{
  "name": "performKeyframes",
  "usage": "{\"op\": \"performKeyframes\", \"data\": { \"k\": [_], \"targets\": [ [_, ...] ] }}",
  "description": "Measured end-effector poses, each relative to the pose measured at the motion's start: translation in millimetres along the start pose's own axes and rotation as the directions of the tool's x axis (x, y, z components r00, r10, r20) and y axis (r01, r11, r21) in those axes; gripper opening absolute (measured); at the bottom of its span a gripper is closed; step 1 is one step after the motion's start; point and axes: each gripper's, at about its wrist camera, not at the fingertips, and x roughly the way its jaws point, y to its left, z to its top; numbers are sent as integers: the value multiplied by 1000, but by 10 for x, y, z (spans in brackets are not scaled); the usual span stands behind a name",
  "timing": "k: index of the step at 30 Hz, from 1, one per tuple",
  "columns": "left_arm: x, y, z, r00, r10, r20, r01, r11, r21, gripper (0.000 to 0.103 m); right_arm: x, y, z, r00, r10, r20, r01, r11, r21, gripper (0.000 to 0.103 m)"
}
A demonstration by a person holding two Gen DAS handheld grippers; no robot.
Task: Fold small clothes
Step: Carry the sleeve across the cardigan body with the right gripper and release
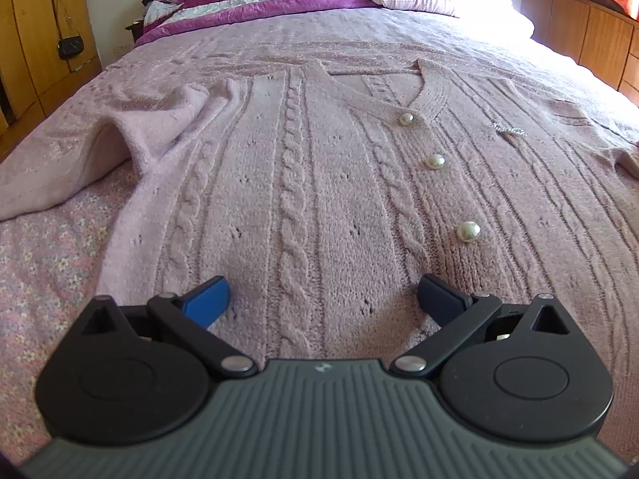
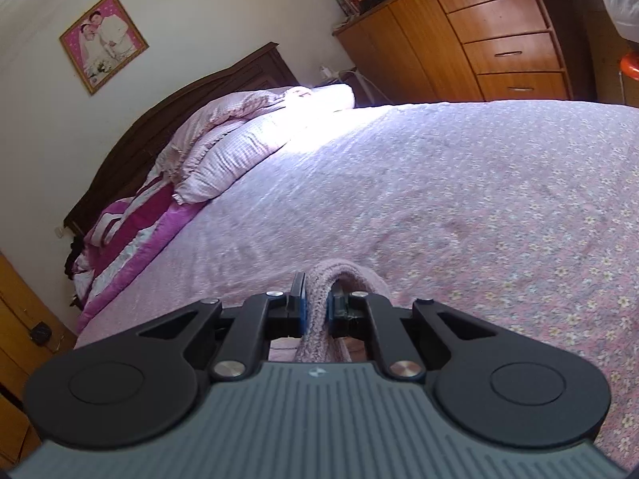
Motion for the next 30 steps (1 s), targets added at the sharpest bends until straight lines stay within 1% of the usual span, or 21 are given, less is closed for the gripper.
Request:
{"op": "performKeyframes", "data": {
  "k": [3,6,8,11,15,18,21,24,28,30],
  "targets": [
    [-66,48,34,999,-36,8,36,999,-9,103,5,220,7,999,35,-9,-35,999,6,9],
    [-138,115,81,999,-44,28,45,999,-11,103,-5,428,5,996,84,-12,-83,996,36,9],
    [-196,176,118,998,-36,55,37,999,-9,103,-2,594,-8,994,108,-10,-107,994,31,9],
    [-271,311,162,995,-23,98,26,999,-29,103,39,888,-49,990,138,-11,-138,990,-11,9],
    [-280,522,198,995,5,101,4,997,-81,103,113,1318,-161,983,180,-38,-181,982,-45,9],
    [-297,670,206,994,36,107,-25,994,-109,103,156,1693,-262,973,227,-49,-229,971,-63,9],
    [-331,811,209,992,68,110,-55,991,-119,103,187,2078,-400,961,271,-57,-275,957,-89,9],
    [-382,925,218,989,88,118,-73,989,-130,103,245,2415,-571,950,303,-80,-309,947,-86,9],
    [-436,1059,213,987,110,121,-91,985,-150,103,355,2825,-912,933,335,-129,-347,934,-84,9],
    [-448,1112,204,986,114,121,-94,982,-161,103,397,3016,-1111,926,346,-150,-362,926,-105,9]
  ]
}}
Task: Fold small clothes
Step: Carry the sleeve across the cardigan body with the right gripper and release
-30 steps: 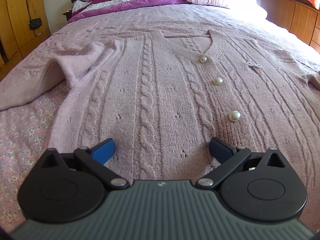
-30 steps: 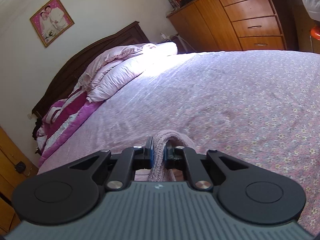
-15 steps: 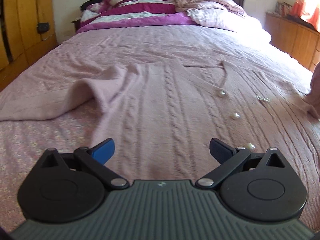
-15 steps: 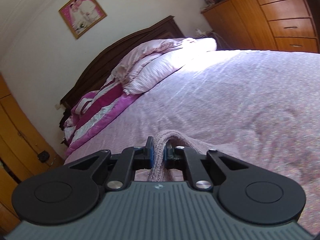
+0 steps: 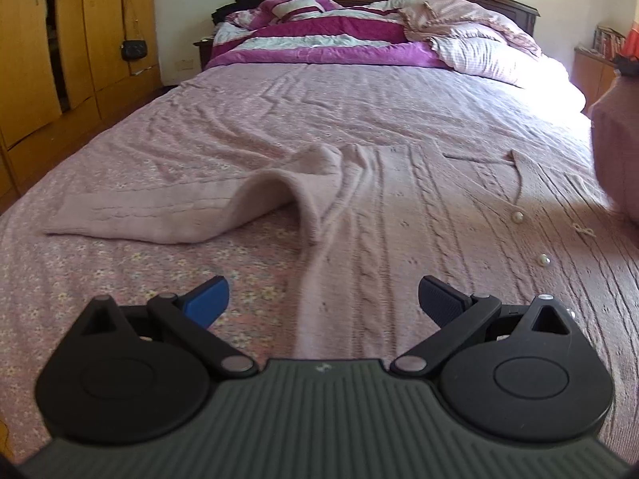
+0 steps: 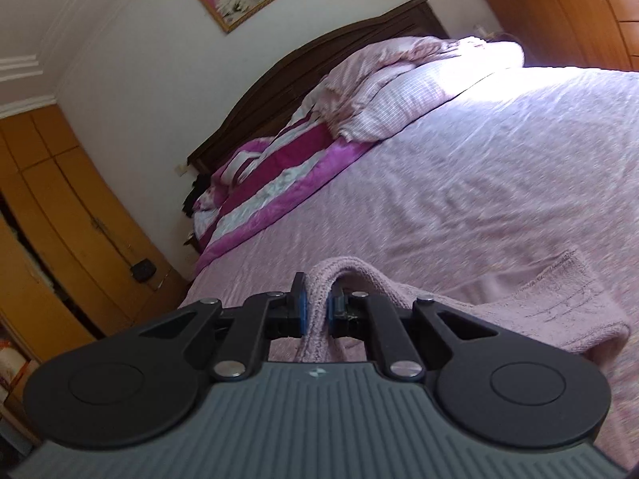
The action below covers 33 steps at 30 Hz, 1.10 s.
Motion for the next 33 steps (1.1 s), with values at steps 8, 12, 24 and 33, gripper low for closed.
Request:
{"op": "performKeyframes", "data": {
  "k": [8,12,24,33],
  "targets": [
    [-4,68,-13,1000,-11,27,11,1000,-15,103,614,444,-730,992,-14,-128,4,997,-79,9],
    [70,28,-13,1000,-20,16,20,1000,4,103,801,492,-975,984,-23,-176,7,996,-93,10],
    [263,-152,26,997,-77,6,77,996,47,103,779,283,-1153,956,-58,-286,-2,979,-206,76],
    [424,-482,117,982,-190,-6,189,971,149,103,136,-273,-1130,944,-175,-279,91,953,-289,91]
  ]
}}
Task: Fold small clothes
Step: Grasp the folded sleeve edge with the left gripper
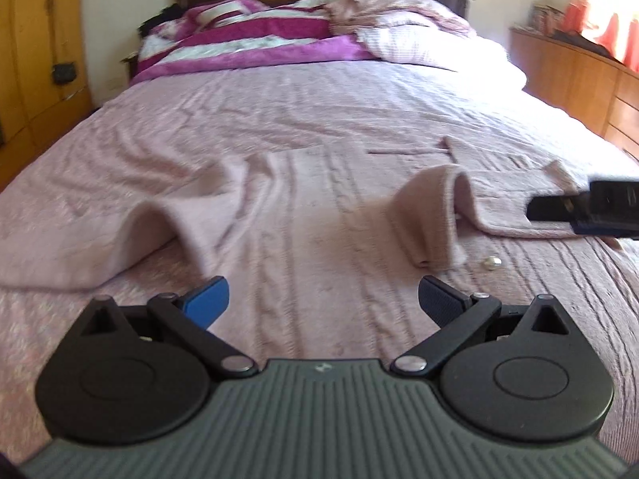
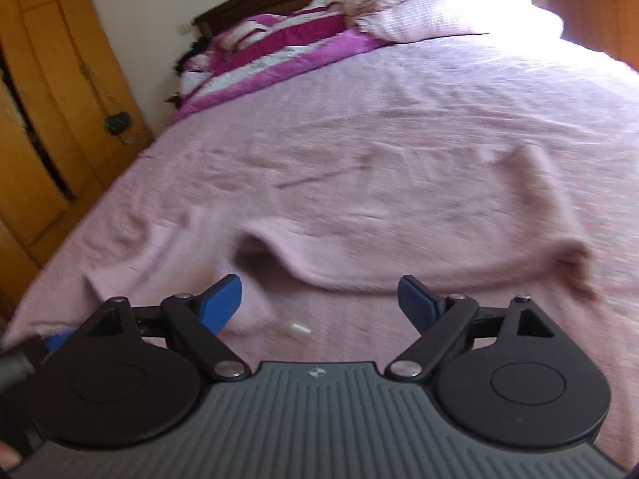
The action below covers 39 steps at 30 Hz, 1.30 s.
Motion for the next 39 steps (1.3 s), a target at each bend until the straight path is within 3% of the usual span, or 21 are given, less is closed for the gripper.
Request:
{"op": "performKeyframes", "data": {
  "k": [2,8,17,25,30,35,39],
  "targets": [
    [40,-56,25,1000,-17,2,17,999,27,103,-85,-186,-77,998,-61,-3,61,998,28,91],
    [200,-191,121,997,-78,-23,79,995,66,103,-312,-589,-280,992,-123,-2,122,982,143,93],
    [382,-455,199,996,-84,-25,87,985,149,103,-443,-797,-490,977,-210,-42,213,973,91,93],
    [617,-573,198,998,-50,-37,57,968,245,103,-466,-825,-567,977,-206,-54,208,977,50,94],
    [729,-618,186,997,-62,-53,74,961,268,97,-428,-791,-619,978,-196,-70,197,980,9,96],
    [763,-673,156,998,-60,-22,64,936,347,97,-420,-801,-667,978,-200,-49,202,979,25,96],
    [839,-672,176,997,-61,-45,72,942,327,89,-430,-834,-637,979,-198,-41,200,978,55,96]
  ]
}}
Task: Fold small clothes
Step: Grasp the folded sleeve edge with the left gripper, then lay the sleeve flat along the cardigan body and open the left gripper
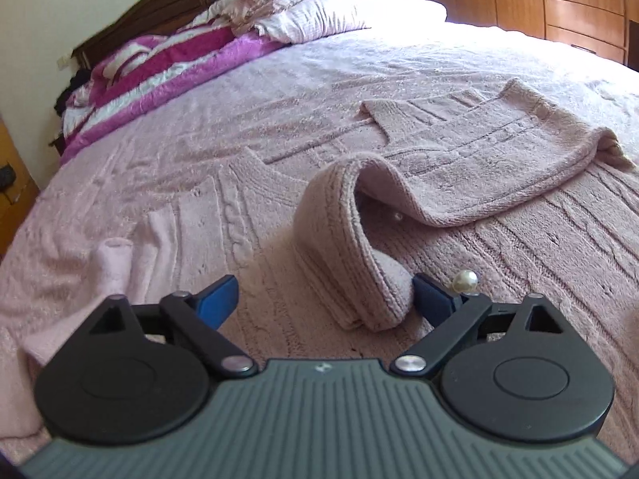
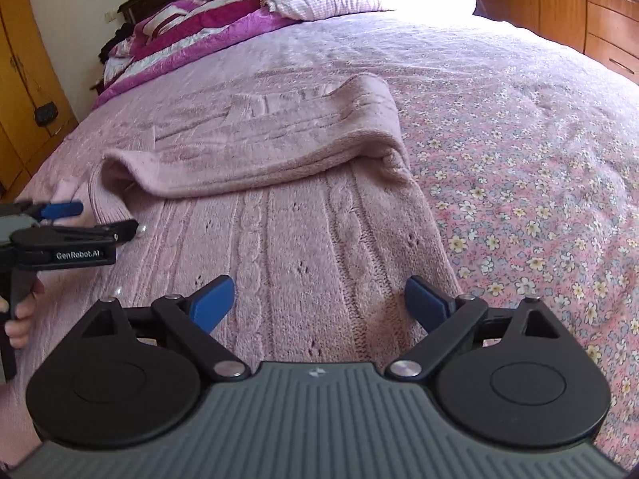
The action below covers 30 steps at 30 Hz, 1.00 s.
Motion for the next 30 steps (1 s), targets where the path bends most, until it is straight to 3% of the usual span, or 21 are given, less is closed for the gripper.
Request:
{"op": "performKeyframes", "data": {
  "k": [3,5,7,9,17,21,24,27,30],
  "targets": [
    [-8,20,4,999,-34,2,34,999,3,73,5,-33,-15,1000,4,24,-5,999,35,96],
    [-24,27,19,999,-49,7,49,999,13,45,5,-26,-20,1000,1,30,-2,999,34,96],
    [-51,41,43,999,-42,14,42,999,10,24,6,-19,-22,1000,1,30,-1,1000,24,96],
    [-91,60,73,999,-13,31,12,1000,25,20,2,-34,-28,999,7,35,-8,1000,28,96],
    [-221,304,127,982,155,109,-162,985,54,18,12,-44,-55,999,13,44,-14,1000,25,96],
    [-153,447,24,978,198,65,-201,979,36,19,26,-46,-79,998,18,53,-19,1000,19,97],
    [-121,541,-52,962,271,31,-271,962,11,19,40,-33,-97,998,19,59,-20,1000,8,99],
    [-149,673,-94,953,302,-10,-302,953,-38,29,47,-21,-116,998,20,66,-20,1000,-7,101],
    [-249,795,-147,959,283,-28,-285,953,-105,36,42,-15,-139,997,21,77,-20,1000,-13,101]
  ]
}}
